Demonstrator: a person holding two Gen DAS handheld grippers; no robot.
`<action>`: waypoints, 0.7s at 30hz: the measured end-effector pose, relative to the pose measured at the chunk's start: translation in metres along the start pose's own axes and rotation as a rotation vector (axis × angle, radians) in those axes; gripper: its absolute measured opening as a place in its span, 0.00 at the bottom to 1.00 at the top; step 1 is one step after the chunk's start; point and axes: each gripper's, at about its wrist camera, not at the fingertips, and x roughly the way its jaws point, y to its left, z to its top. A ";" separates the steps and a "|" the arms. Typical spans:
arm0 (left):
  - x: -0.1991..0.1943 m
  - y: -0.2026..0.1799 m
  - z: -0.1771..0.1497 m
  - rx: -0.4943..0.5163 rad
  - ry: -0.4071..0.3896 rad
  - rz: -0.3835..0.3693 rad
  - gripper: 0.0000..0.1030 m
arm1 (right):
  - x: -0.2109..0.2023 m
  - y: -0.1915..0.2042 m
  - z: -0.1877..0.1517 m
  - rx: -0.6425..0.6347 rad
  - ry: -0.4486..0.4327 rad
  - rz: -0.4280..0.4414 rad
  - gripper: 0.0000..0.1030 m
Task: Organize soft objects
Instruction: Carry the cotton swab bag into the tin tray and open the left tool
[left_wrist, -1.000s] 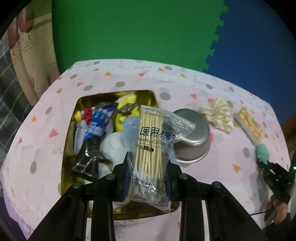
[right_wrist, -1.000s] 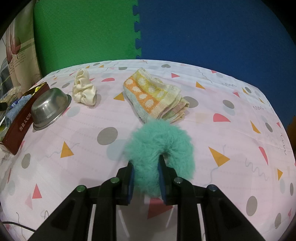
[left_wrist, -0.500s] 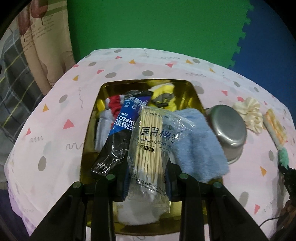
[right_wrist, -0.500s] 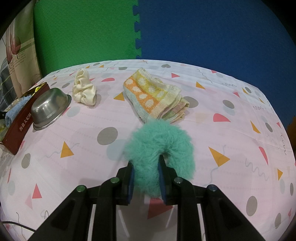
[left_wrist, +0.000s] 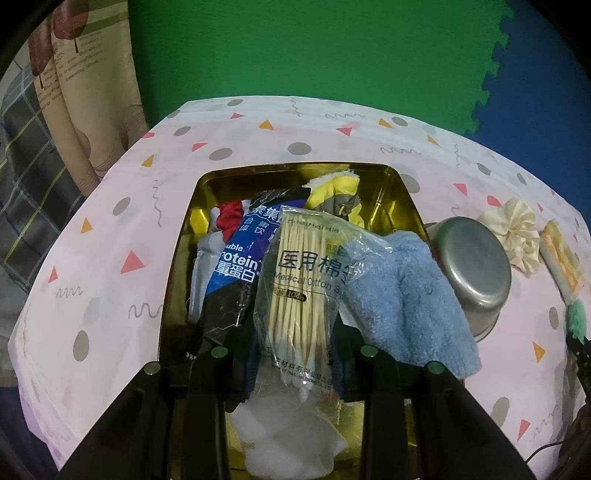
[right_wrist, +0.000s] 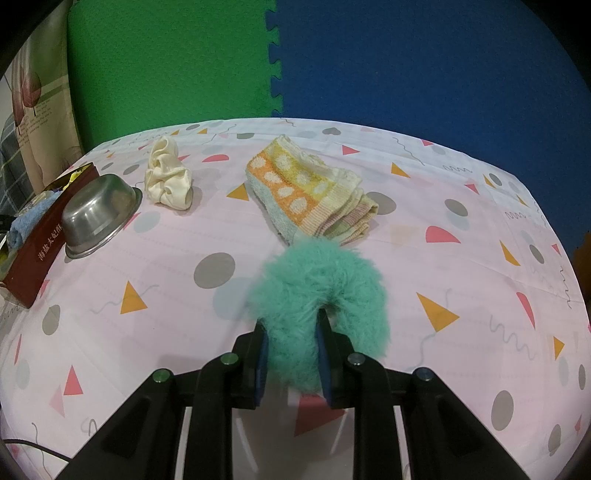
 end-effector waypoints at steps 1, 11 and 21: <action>0.000 0.000 0.000 0.000 0.003 0.001 0.32 | 0.000 0.000 0.000 0.000 0.000 0.000 0.22; -0.008 -0.008 -0.001 0.038 0.010 -0.009 0.57 | 0.000 0.000 0.000 0.000 0.000 -0.001 0.22; -0.030 -0.013 -0.004 0.066 -0.041 -0.009 0.75 | 0.001 0.001 0.000 -0.002 0.000 -0.004 0.22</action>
